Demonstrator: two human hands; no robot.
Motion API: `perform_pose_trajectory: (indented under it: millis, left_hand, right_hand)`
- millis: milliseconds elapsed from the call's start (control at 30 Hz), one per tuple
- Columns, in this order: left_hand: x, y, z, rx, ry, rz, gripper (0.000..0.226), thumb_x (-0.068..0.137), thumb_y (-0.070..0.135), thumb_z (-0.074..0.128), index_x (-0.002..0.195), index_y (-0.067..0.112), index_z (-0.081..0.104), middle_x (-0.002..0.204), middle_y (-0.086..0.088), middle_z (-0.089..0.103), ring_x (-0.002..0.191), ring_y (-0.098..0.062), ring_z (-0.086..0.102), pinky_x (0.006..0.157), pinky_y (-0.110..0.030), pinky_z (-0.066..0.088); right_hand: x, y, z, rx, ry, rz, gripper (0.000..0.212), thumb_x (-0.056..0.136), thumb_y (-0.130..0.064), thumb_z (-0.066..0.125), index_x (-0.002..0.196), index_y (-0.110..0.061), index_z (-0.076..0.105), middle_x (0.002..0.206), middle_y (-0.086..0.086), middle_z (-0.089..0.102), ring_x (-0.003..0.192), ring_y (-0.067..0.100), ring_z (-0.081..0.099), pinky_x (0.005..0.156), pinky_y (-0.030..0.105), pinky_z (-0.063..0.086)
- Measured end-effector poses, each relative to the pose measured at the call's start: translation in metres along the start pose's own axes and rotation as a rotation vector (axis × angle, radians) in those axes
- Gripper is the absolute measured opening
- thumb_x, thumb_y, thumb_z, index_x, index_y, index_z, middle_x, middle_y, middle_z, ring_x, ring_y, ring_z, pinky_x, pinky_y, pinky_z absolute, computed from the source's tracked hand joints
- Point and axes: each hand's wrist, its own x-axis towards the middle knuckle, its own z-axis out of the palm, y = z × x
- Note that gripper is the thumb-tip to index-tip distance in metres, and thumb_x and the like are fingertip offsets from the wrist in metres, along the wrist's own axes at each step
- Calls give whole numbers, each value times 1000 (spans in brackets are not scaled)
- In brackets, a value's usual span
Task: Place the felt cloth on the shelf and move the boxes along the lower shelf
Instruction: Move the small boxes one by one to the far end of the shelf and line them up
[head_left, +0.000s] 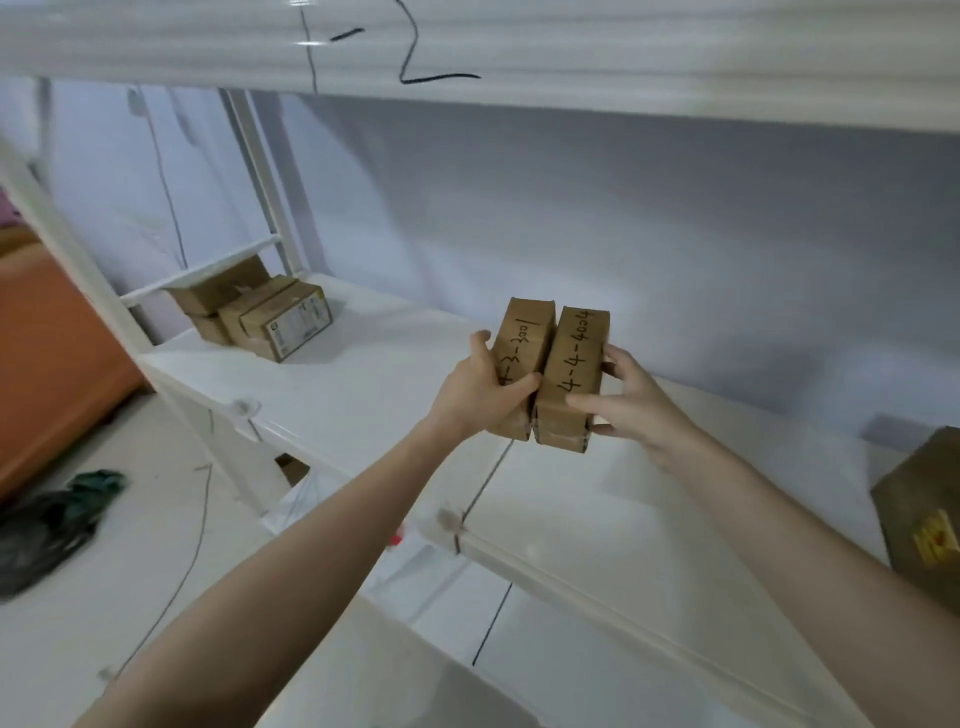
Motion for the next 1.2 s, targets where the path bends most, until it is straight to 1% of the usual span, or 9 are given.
perform_pose_trajectory:
  millis: [133,300,400,500,600,700,833,967,1200]
  left_hand:
    - [26,-52,-62,9,33,-35,54,81,38,65,120,10,39,106,0,58,94,-19,59,79,-35,52]
    - [68,-123,-137,51,97,-51,59,82,40,65,128,11,44,115,1,36,97,-13,47,78,-24,41]
    - [94,-164,-174,85,82,-57,55,85,40,62,128,9,46,115,-1,35,95,-13,44,76,-21,40]
    - [115,-198,-198,122,85,-45,52,85,38,63,126,9,50,114,-1,37,98,-13,45,79,-19,36]
    - [133,-227,-210,172,109,-49,61,83,40,65,133,12,45,124,-2,45,112,-16,48,84,-20,34]
    - [148,-247,-210,262,166,-23,67,80,44,65,137,19,40,132,-2,53,121,-22,48,95,-33,41]
    - [163,-264,-209,448,219,18,62,80,50,59,137,29,42,132,7,58,126,-23,42,97,-40,33]
    - [174,-279,-208,541,190,58,52,83,53,55,130,33,51,133,10,58,127,-21,40,94,-38,30]
    - [187,-296,-211,589,175,95,51,88,52,51,133,29,51,142,9,50,136,-18,32,101,-39,28]
  right_hand:
    - [39,-14,78,13,-32,8,72,83,-7,67,143,-23,32,124,-11,42,109,15,53,58,18,48]
    - [92,-30,179,13,-76,10,73,83,-10,67,144,-21,30,119,-14,46,114,18,56,69,25,53]
    - [122,-38,234,-38,-54,-2,61,83,-10,66,136,-20,37,96,-25,46,102,16,56,83,35,54]
    - [147,-37,277,-66,-54,20,58,82,-11,67,132,-18,38,92,-25,46,98,18,58,90,44,53]
    - [170,-28,310,-78,-38,68,72,79,-19,71,139,-18,31,119,-4,55,108,21,58,93,47,51]
    - [185,-20,326,-142,0,93,86,80,-24,71,148,-19,19,143,4,40,125,21,48,103,35,42]
    - [202,-16,336,-183,28,80,82,80,-24,71,146,-13,24,144,6,42,118,13,47,92,21,34]
    - [213,-9,345,-214,36,108,91,79,-30,71,150,-14,16,151,6,34,137,19,36,108,30,32]
    - [223,-8,356,-241,-19,111,90,84,-34,65,152,-17,9,155,-1,28,141,16,31,114,35,29]
